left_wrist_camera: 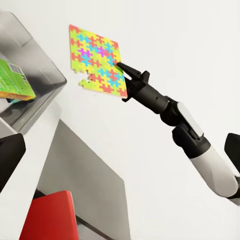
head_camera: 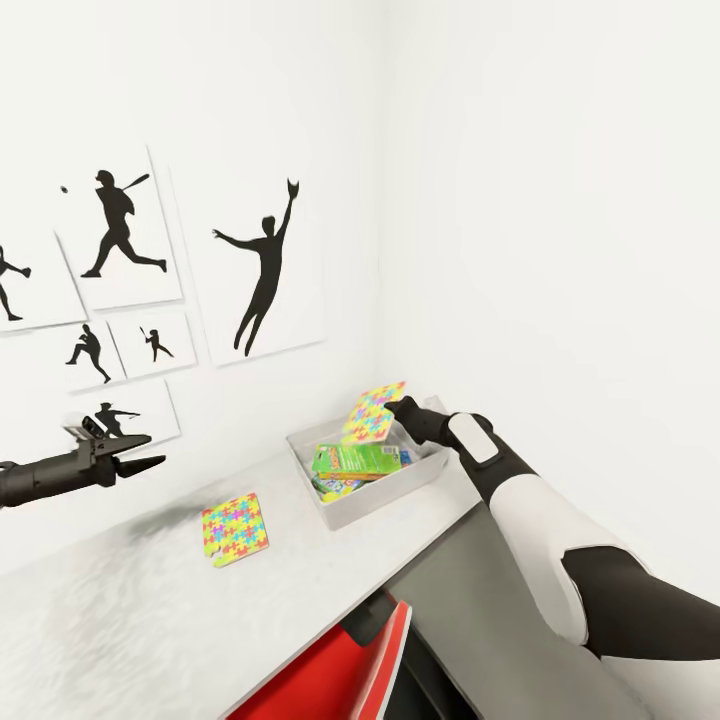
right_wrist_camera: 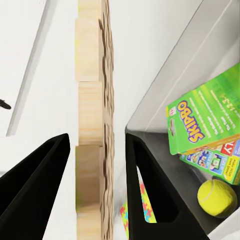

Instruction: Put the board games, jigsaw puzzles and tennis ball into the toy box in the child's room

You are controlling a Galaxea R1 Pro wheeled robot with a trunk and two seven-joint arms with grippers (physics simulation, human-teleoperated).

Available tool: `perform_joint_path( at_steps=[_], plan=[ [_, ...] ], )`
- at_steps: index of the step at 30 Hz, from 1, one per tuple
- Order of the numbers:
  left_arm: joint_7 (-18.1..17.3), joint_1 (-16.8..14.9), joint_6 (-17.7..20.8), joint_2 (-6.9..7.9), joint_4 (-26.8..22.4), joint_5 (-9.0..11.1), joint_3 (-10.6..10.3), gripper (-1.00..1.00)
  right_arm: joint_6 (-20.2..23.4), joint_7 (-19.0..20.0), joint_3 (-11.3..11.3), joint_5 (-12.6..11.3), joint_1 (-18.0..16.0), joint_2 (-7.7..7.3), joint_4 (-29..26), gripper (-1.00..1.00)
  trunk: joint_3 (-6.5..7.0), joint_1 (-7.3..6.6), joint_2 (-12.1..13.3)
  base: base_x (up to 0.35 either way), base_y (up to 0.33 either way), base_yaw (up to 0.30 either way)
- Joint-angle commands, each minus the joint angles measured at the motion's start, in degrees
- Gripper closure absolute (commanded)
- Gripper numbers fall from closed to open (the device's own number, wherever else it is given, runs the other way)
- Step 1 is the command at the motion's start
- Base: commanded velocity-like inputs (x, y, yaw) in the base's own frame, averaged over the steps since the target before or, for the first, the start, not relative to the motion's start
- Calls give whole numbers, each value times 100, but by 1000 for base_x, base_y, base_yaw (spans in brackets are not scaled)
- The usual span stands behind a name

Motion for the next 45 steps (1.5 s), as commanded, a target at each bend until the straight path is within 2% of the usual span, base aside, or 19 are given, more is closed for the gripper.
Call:
perform_joint_path(
  at_steps=[1,12,15,18,20,22,25,29,45],
  plan=[
    [-29,-10,69,7,2,21,-38,-100,9,1,14,-2,-6,-2,-6,100,-20,4,-15,0,0,13],
    [-29,-10,105,-30,-8,25,-60,-100,-163,0,14,-3,-6,-2,-14,100,-112,4,-15,0,0,84],
    [-29,-10,110,-87,-14,28,-121,-100,-188,1,14,-3,-6,-2,-15,100,-139,4,-15,0,0,121],
    [-29,-13,217,-228,-19,24,-197,-100,-196,1,14,-1,-11,-11,-29,100,-167,4,-15,0,0,123],
    [-29,-31,420,-341,-64,22,-218,-100,-199,0,14,-1,-13,-27,-40,100,-185,4,-15,0,0,124],
    [-29,-42,567,-380,-219,24,-220,-100,-201,0,14,0,-14,-37,-44,100,-204,4,-15,0,0,124],
    [-29,-37,717,-406,-561,28,-250,-100,-200,1,14,-2,-14,-54,-51,100,-225,4,-15,0,0,96],
    [-29,-17,762,-421,-721,22,-256,-100,-178,1,10,-3,-15,-85,-72,100,-235,4,-15,0,0,31],
    [-29,-1,769,-397,-777,26,-265,-100,-189,1,-19,-2,-15,-103,-83,100,-361,4,-15,0,0,2]
  ],
)
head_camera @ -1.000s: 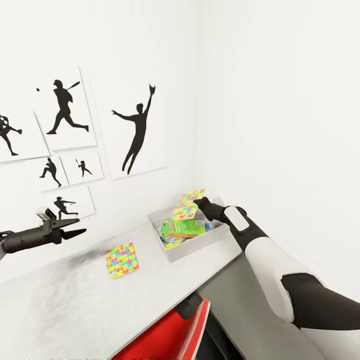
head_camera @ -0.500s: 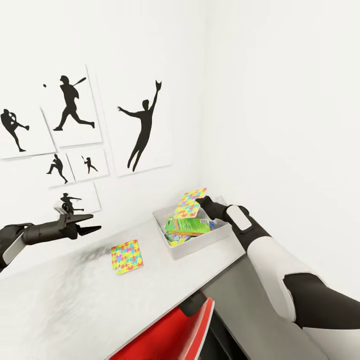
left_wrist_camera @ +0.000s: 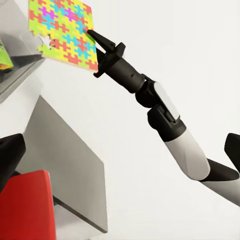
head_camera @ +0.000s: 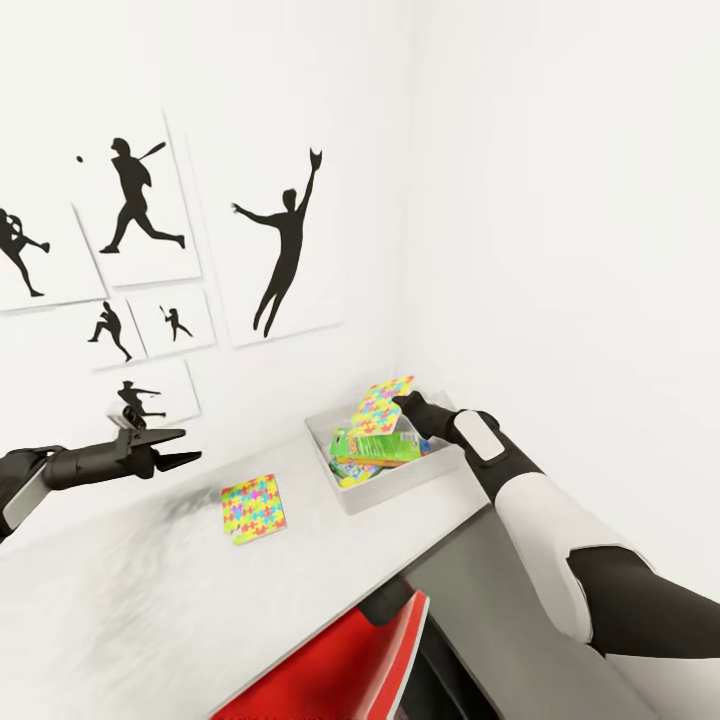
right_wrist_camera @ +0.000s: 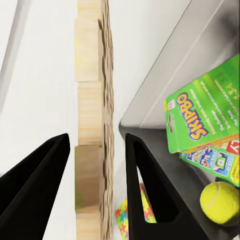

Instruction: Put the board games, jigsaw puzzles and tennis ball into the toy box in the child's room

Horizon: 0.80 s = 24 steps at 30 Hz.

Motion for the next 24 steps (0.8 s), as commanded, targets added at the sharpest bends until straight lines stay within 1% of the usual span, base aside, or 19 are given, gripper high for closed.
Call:
perform_joint_path(
  at_steps=[1,10,15,24],
  plan=[
    [-36,-10,61,17,4,14,-35,-100,8,2,11,-4,-6,-4,-5,100,-23,4,-14,0,0,0],
    [-36,-10,61,36,4,16,-36,-100,-27,2,1,-8,-6,-7,-18,100,-108,4,-14,0,0,0],
    [-36,-9,61,53,4,28,-36,-100,-245,2,-2,-8,-6,-7,-19,100,-155,4,-14,0,0,0],
    [-36,-7,61,75,4,42,-36,-100,-426,-7,-8,-4,-81,0,-19,100,-240,4,-14,0,0,0]
  ],
)
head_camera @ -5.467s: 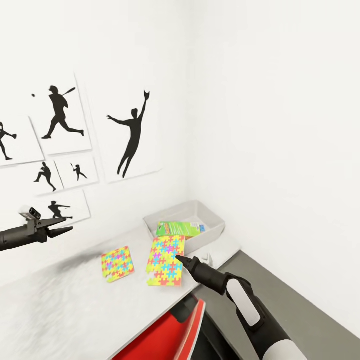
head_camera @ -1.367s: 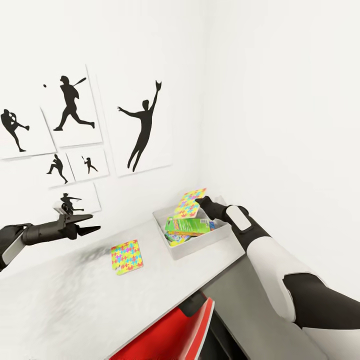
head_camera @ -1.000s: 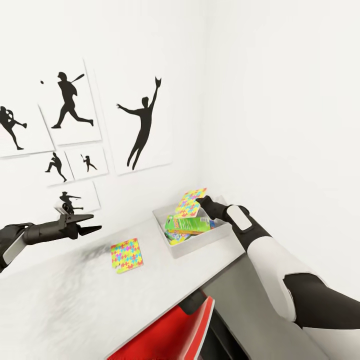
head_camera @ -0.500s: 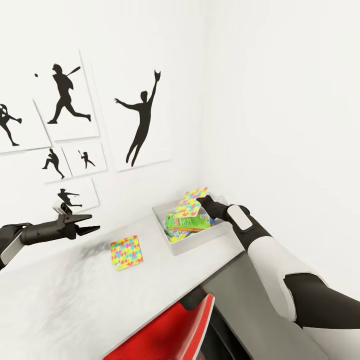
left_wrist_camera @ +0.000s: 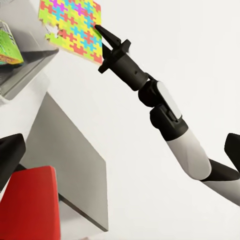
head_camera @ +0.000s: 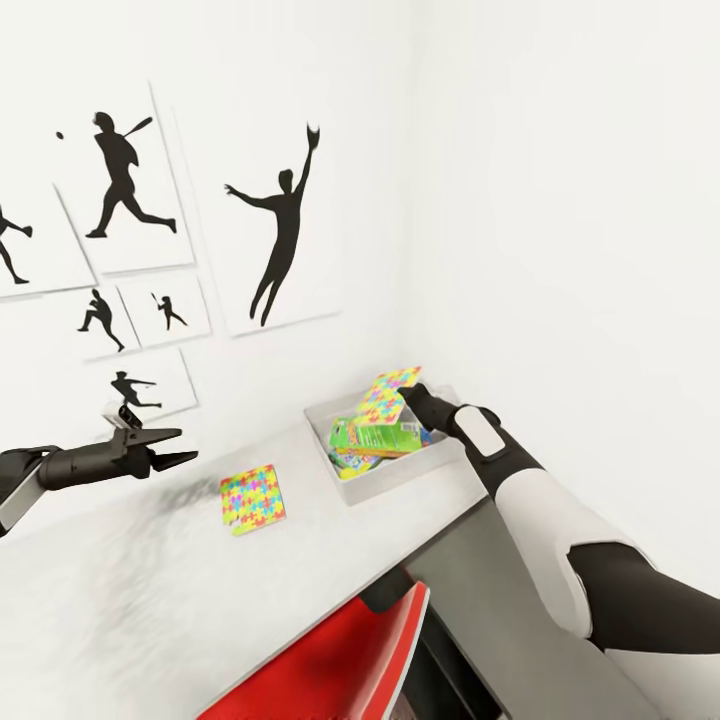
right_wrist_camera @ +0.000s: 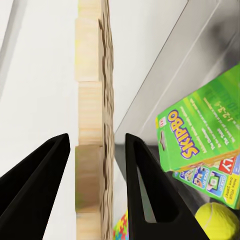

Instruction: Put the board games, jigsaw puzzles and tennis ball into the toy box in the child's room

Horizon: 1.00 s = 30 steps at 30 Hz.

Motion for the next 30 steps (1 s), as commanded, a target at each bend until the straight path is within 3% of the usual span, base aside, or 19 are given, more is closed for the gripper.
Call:
perform_joint_path(
  at_steps=[1,30],
  plan=[
    [-37,-8,61,8,4,13,-35,-100,-28,-3,4,-8,-10,3,-1,100,-23,4,-14,0,0,0],
    [-37,-5,61,24,4,22,-27,-100,-110,-9,-14,-14,-45,13,-1,100,-297,4,-14,0,0,0]
  ],
)
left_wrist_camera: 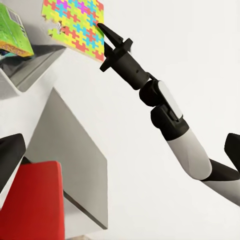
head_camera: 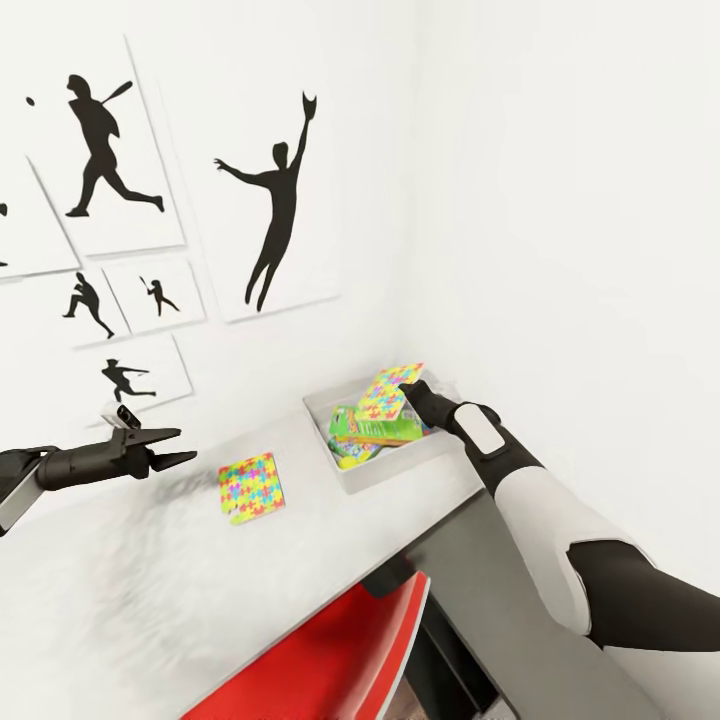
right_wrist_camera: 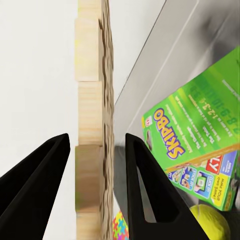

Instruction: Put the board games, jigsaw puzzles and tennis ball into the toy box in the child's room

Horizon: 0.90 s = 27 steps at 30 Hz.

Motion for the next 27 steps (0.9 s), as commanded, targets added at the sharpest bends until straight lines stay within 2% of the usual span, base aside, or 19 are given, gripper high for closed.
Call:
perform_joint_path(
  at_steps=[1,11,18,21,27],
  plan=[
    [-37,-10,61,8,4,13,-36,-100,10,0,11,-12,-5,-1,-1,100,-22,3,-13,0,0,0],
    [-37,-10,61,9,4,13,-36,-100,20,0,11,-13,-5,-7,-1,100,-105,3,-13,0,0,0],
    [-37,-10,61,17,4,13,-36,-100,35,0,11,-14,0,-14,-88,100,-114,3,-13,0,0,0],
    [-37,23,15,-52,22,-22,-27,-100,37,18,11,23,-33,21,-186,100,-114,3,-13,0,0,0],
    [-37,24,15,-26,22,-22,-28,-100,29,24,22,11,-44,-17,-345,100,-114,3,-13,0,0,0]
  ],
)
